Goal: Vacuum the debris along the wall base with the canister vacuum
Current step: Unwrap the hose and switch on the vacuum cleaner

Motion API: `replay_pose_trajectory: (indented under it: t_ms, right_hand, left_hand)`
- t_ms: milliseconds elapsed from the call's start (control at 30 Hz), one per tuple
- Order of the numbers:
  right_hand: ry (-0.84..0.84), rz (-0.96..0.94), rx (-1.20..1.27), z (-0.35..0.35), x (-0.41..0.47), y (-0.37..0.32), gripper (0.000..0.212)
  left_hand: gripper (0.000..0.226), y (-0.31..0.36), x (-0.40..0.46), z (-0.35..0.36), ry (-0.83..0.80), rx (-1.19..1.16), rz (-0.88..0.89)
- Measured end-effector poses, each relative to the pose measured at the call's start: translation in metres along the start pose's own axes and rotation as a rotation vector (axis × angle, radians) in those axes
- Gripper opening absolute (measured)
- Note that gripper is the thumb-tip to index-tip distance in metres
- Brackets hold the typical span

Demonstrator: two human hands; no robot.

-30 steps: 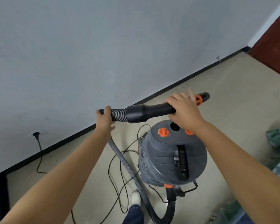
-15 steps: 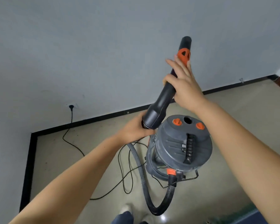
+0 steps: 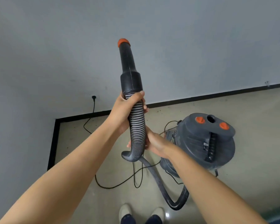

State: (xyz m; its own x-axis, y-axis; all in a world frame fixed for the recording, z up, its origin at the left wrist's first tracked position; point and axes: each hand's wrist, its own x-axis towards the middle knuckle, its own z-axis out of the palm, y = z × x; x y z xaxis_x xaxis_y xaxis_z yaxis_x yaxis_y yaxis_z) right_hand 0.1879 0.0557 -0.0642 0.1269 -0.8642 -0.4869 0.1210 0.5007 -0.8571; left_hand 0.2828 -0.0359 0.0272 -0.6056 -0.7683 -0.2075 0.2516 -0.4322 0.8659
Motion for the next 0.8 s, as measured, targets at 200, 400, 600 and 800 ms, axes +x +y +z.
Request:
replay_pose_trajectory:
  t_ms: [200,400,600,800]
  right_hand:
    - [-0.211,0.156,0.054,0.004,-0.010,-0.030,0.081]
    - [-0.213,0.358,0.147,0.000,0.000,0.025,0.082]
    - [0.023,0.431,0.143,0.033,0.005,0.125,0.076]
    - [0.105,0.527,-0.029,0.031,0.029,0.152,0.067]
  left_hand:
    - [0.015,0.008,0.012,-0.045,0.291,-0.596,-0.200]
    - [0.042,-0.051,0.013,-0.096,0.454,-0.661,-0.438]
    - [0.042,-0.108,0.006,-0.126,0.574,-0.500,-0.556]
    - [0.041,-0.119,0.022,-0.110,0.590,-0.464,-0.454]
